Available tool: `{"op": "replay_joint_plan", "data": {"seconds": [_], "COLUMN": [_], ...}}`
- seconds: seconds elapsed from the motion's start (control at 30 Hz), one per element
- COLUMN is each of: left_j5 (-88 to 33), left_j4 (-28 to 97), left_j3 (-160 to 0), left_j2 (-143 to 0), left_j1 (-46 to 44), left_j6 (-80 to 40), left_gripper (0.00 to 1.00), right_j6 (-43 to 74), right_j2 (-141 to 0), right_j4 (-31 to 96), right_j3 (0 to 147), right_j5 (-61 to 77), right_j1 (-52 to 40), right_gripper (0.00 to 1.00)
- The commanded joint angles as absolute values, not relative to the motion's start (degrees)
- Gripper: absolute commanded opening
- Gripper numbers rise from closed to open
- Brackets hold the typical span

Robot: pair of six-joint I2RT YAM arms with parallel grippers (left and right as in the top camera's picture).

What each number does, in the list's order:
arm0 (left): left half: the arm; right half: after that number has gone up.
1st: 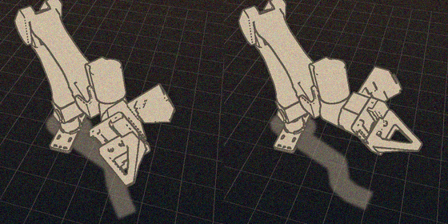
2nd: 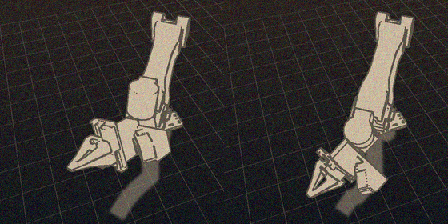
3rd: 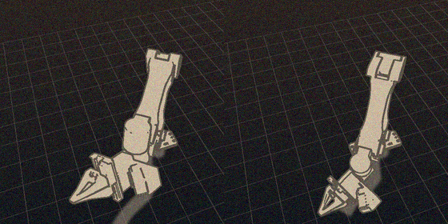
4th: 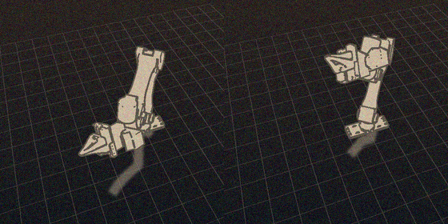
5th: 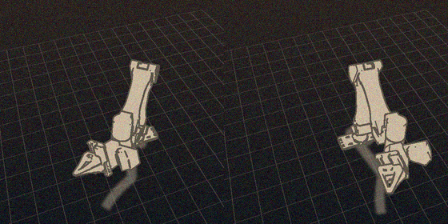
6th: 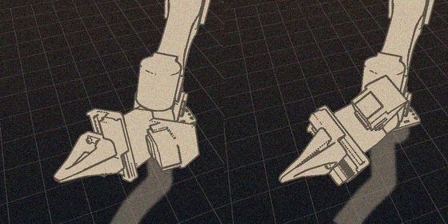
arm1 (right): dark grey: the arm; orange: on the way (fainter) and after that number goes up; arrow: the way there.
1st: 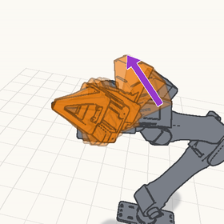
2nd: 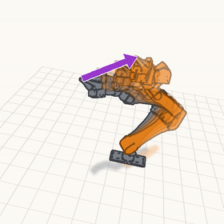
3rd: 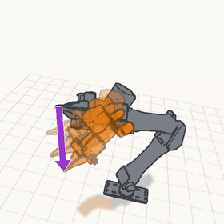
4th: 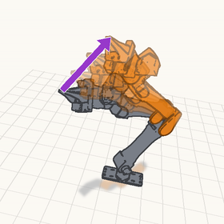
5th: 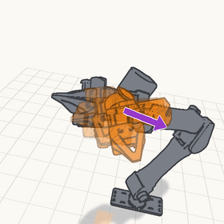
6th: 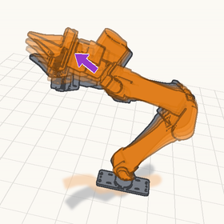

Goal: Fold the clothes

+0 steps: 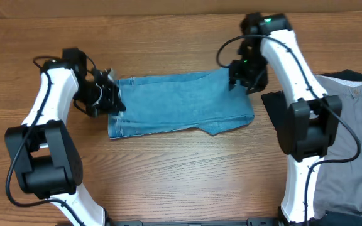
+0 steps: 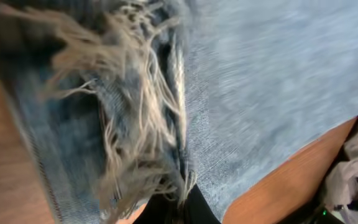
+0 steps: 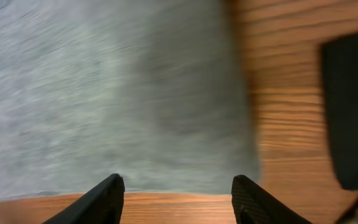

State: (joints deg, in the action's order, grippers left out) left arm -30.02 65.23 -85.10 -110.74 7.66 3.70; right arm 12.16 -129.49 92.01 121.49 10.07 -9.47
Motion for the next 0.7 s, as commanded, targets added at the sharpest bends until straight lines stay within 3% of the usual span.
{"op": "replay_joint_plan", "data": {"seconds": [0.0, 0.37, 0.43, 0.5, 0.53, 0.57, 0.63, 0.67], "left_j5": [-28.3, -18.5, -18.7, -19.1, -19.1, -19.1, -19.1, -19.1], "left_j4": [63.7, 59.9, 58.8, 57.5, 57.1, 57.1, 58.0, 58.9], "left_j3": [-88.8, -83.5, -81.7, -79.7, -79.0, -78.3, -78.0, -78.2], "left_j2": [-106.6, -107.2, -107.4, -107.5, -107.5, -107.5, -107.5, -107.4], "left_j1": [8.3, 8.3, 8.2, 8.2, 8.2, 8.2, 8.2, 8.4], "left_j6": [6.9, 5.6, 5.6, 5.5, 5.5, 5.6, 5.6, 5.6], "left_gripper": [0.04, 0.07, 0.2, 0.35, 0.51, 0.59, 0.61, 0.47], "right_j6": [11.9, 10.7, 8.4, 8.3, 8.3, 8.2, 5.8, 5.1], "right_j2": [-128.3, -128.3, -128.3, -128.3, -128.3, -128.3, -128.3, -128.3], "right_j4": [92.3, 93.4, 93.3, 92.8, 92.0, 91.0, 88.8, 86.4], "right_j3": [121.3, 121.0, 120.2, 118.7, 117.6, 115.9, 111.8, 108.0], "right_j5": [10.4, 12.8, 16.0, 17.1, 17.3, 18.3, 22.0, 23.4], "right_j1": [-7.3, -7.1, -7.2, -7.2, -7.2, -7.2, -7.2, -7.2], "right_gripper": [0.59, 0.58, 0.5, 0.34, 0.25, 0.17, 0.1, 0.1]}}
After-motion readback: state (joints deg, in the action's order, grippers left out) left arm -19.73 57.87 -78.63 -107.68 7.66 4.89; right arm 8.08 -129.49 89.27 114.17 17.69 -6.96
